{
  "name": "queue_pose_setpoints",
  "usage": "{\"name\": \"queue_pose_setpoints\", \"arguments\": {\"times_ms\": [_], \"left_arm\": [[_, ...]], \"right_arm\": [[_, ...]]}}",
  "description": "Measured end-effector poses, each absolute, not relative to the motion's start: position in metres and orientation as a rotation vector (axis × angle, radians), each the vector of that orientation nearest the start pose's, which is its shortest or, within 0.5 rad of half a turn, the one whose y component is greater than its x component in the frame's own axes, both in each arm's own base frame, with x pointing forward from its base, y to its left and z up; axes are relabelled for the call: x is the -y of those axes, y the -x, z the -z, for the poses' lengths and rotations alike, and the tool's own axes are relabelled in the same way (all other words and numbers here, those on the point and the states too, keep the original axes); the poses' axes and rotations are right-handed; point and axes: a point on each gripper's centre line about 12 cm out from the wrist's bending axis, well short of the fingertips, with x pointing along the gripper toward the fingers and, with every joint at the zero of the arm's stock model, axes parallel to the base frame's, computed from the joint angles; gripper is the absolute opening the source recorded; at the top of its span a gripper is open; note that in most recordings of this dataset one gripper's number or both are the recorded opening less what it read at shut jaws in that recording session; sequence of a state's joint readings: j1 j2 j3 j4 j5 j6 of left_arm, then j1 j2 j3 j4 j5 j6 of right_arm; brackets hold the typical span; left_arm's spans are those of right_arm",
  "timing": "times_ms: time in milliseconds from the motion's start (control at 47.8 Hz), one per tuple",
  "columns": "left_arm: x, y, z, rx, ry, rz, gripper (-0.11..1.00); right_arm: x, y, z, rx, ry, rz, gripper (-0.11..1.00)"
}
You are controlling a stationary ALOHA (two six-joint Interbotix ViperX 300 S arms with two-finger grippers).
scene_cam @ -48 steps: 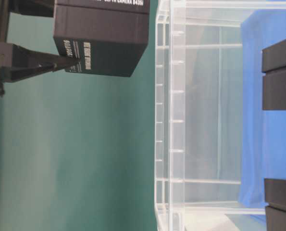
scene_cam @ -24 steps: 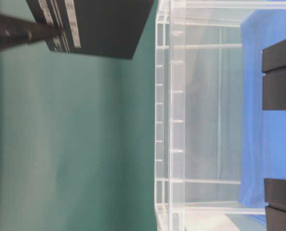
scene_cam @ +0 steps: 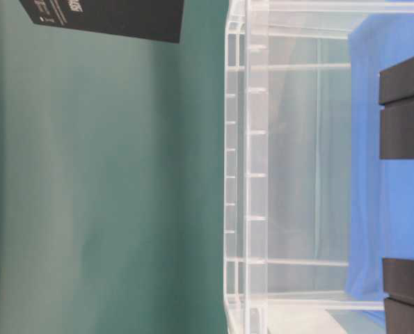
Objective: Take the box out of the case with the right arm.
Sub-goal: 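Carry the box to the front, right of the other boxes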
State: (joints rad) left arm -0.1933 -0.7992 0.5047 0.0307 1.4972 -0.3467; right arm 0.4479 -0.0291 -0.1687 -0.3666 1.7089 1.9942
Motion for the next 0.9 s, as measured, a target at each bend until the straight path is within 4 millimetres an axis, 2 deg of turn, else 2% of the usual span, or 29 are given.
{"name": "queue_pose_setpoints", "arguments": {"times_ms": [712, 817, 901], "left_arm": [[0.026, -0.154, -0.356, -1.201, 0.168, -0.064, 0.0], [0.026, -0.154, -0.355, -1.205, 0.166, -0.066, 0.0], [0.026, -0.154, -0.355, -1.205, 0.165, -0.065, 0.0]], "right_arm": [[-0.113, -0.333, -0.376, -0.822, -1.1, 1.236, 0.65], [-0.117, -0.339, -0.367, -0.848, -1.096, 1.241, 0.65], [-0.123, -0.347, -0.345, -0.895, -1.084, 1.256, 0.65]]}}
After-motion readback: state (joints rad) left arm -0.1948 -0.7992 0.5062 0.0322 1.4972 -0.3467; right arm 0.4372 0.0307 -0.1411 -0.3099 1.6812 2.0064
